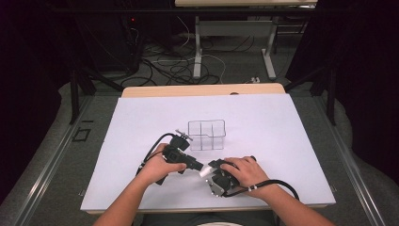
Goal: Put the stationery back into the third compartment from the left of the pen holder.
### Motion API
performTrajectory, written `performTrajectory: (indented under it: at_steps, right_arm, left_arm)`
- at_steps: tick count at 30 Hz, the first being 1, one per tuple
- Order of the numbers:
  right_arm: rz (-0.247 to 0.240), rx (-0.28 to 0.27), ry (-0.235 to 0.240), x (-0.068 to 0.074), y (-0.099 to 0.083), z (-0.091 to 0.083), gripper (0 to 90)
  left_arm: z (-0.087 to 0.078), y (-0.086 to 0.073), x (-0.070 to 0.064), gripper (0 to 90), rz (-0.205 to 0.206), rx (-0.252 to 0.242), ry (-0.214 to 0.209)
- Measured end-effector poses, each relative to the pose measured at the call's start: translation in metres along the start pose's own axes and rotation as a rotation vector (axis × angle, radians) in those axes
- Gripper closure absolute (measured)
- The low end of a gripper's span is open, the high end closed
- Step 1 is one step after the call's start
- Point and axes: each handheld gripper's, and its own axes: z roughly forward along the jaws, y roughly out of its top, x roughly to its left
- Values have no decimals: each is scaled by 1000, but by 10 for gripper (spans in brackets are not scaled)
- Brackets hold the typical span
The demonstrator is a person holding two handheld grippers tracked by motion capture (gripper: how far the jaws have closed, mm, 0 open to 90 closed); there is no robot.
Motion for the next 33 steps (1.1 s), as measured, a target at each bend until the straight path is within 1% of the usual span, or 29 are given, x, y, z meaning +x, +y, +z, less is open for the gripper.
performTrajectory:
  at_steps: [1,2,3,4,6,7,8,9,10,11,12,13,14,15,16,17,18,20,22,23,24,25,26,29,30,31,32,33]
  right_arm:
    - [4,-14,-25,0,-1,0,703]
    - [33,-13,-27,0,-1,-1,703]
    - [49,-17,-27,0,-2,-2,703]
    - [50,-25,-24,-3,-3,-3,703]
    - [89,-44,-25,-5,-6,-5,703]
    - [96,-56,-28,-8,-8,-6,703]
    - [120,-51,-27,-9,-10,-8,703]
    - [155,-77,-49,-9,-13,-8,703]
    - [189,-80,-39,-12,-15,-11,703]
    - [241,-104,-38,-14,-17,-12,703]
    - [281,-133,-63,-16,-20,-12,703]
    - [312,-149,-67,-19,-23,-13,703]
    - [343,-154,-61,-23,-25,-15,703]
    - [379,-175,-73,-27,-28,-16,703]
    - [412,-192,-82,-31,-30,-17,703]
    - [457,-211,-77,-33,-33,-18,703]
    - [490,-243,-88,-37,-35,-17,703]
    - [573,-284,-95,-43,-40,-18,703]
    - [643,-310,-98,-49,-45,-18,703]
    - [674,-324,-105,-51,-47,-17,703]
    - [703,-338,-107,-53,-49,-17,703]
    - [734,-356,-104,-56,-51,-16,703]
    - [763,-368,-109,-58,-54,-15,703]
    - [847,-404,-120,-63,-61,-12,703]
    - [876,-414,-126,-65,-63,-11,703]
    - [898,-423,-132,-67,-66,-10,703]
    - [927,-437,-139,-68,-68,-9,703]
    - [959,-448,-145,-70,-71,-8,703]
  left_arm:
    - [0,-1,1,488,14,-13,14]
    - [-1,-2,2,475,30,-22,31]
    - [-2,-3,4,456,44,-42,50]
    - [-3,-4,5,438,47,-54,68]
    - [-6,-7,8,425,68,-75,104]
    - [-8,-9,10,410,79,-84,120]
    - [-9,-11,13,395,81,-95,135]
    - [-10,-13,15,385,83,-102,144]
    - [-11,-14,16,384,70,-108,143]
    - [-13,-16,18,384,90,-106,157]
    - [-13,-18,18,381,61,-115,150]
    - [-14,-19,20,379,53,-116,153]
    - [-15,-21,21,379,43,-119,153]
    - [-16,-22,22,379,32,-113,153]
    - [-17,-23,21,379,12,-117,158]
    - [-17,-25,22,379,11,-122,166]
    - [-19,-26,23,373,6,-124,174]
    - [-20,-28,25,339,4,-138,190]
    - [-22,-29,26,308,6,-156,206]
    - [-22,-31,26,287,-3,-186,220]
    - [-22,-31,27,249,9,-193,230]
    - [-23,-32,27,230,8,-201,236]
    - [-24,-32,29,223,29,-204,242]
    - [-24,-34,30,164,43,-213,254]
    - [-24,-34,30,160,39,-217,259]
    - [-24,-35,30,158,46,-222,269]
    - [-24,-35,30,155,50,-218,274]
    - [-24,-36,30,153,47,-224,273]
